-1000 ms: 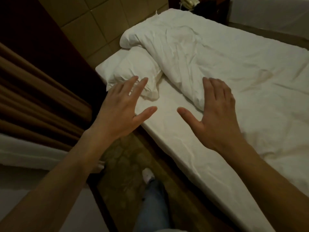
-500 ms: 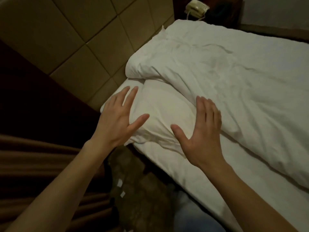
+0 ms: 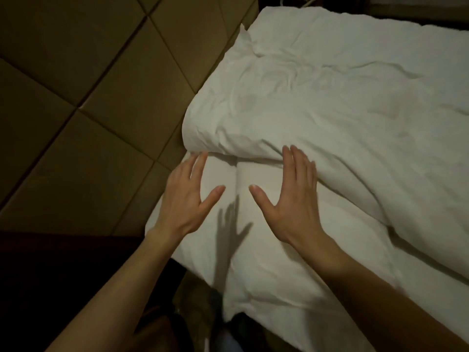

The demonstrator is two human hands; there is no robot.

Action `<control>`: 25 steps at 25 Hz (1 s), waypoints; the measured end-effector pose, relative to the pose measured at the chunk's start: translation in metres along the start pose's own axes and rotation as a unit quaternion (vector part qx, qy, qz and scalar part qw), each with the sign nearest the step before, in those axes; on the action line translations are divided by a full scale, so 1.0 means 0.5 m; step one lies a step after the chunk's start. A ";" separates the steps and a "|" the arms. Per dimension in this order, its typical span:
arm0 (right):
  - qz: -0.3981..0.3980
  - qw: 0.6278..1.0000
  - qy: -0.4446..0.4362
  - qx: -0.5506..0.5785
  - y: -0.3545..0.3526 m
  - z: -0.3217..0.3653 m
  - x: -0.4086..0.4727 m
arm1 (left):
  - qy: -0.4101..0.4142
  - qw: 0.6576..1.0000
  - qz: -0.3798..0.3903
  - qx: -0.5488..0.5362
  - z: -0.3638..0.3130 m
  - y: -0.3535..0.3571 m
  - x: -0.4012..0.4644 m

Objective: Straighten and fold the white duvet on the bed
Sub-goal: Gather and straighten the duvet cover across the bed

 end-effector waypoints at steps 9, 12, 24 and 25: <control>-0.055 0.974 0.069 -0.207 0.341 -0.124 0.374 | 0.171 0.984 -0.002 -0.046 0.377 0.330 0.506; -0.086 0.962 0.066 -0.250 0.363 -0.156 0.431 | 0.209 0.973 -0.074 -0.066 0.394 0.372 0.617; -0.039 0.963 0.169 -0.206 0.349 0.003 0.364 | 0.287 0.946 -0.099 -0.115 0.483 0.221 0.550; -0.039 0.968 0.159 -0.190 0.341 0.036 0.338 | 0.288 0.945 -0.104 -0.114 0.494 0.193 0.501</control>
Point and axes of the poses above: each hand's wrist, its own x-axis towards the middle knuckle, its own y-axis out of the palm, z = x × y, the point moved 3 cm from there along x, towards the middle knuckle, and after that the axes turned 14 degrees about z, right-handed, at the moved point
